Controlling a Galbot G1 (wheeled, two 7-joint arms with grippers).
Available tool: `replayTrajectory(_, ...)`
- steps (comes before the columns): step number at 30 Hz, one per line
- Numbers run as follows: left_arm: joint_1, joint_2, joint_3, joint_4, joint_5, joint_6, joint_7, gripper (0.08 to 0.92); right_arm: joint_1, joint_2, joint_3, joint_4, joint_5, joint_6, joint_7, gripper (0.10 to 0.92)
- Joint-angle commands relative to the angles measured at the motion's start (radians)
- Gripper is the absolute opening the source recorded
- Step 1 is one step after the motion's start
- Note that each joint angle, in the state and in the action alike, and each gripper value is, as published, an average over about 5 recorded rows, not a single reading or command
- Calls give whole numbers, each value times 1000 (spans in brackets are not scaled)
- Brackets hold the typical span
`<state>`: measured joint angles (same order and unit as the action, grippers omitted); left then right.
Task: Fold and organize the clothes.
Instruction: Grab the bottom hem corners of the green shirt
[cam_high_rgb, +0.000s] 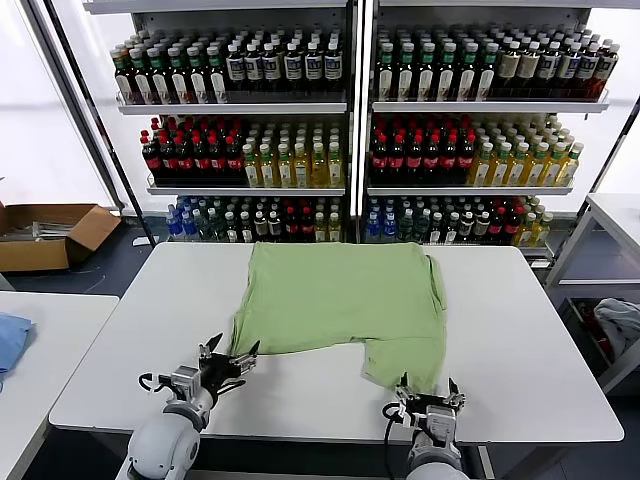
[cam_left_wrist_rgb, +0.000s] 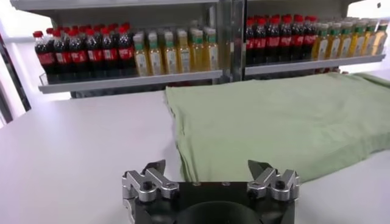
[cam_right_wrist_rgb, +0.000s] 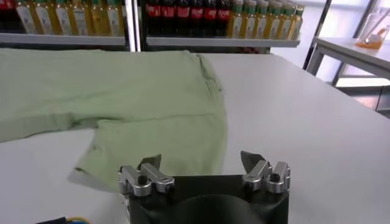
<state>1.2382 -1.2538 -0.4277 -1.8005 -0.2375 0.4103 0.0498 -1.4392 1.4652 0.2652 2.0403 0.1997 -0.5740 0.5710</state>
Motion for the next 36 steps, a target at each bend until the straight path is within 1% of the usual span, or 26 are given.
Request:
replayTrajectory(1, -3, -3, 5, 18, 7, 6, 4, 823, 3, 8, -2, -26, 17, -4, 0, 823)
replayTrajectory(4, 2, -6, 7, 18, 8, 10, 5, 823, -5, 8, -4, -27, 23, -3, -2, 807)
replayTrajectory(7, 7, -8, 11, 17, 11, 12, 7, 822, -12, 8, -6, -23, 24, -3, -2, 742)
replayTrajectory(10, 11, -10, 14, 16, 14, 14, 11, 782, -18, 8, -9, -16, 23, -2, -2, 655)
replayTrajectory(27, 31, -16, 10, -1, 3, 13, 18, 290, -47, -9, -7, 23, 19, 14, -28, 162)
replayTrajectory(30, 33, -20, 5, -4, 1, -4, 15, 203, -57, -20, -5, 30, 18, 23, -42, 111)
replayTrajectory(33, 41, -28, -1, -21, 0, -33, 12, 126, -73, -34, -1, 52, 19, 34, -62, 106)
replayTrajectory(36, 62, -37, -10, -71, 0, -64, 11, 88, -91, -49, 6, 96, 21, 49, -85, 106)
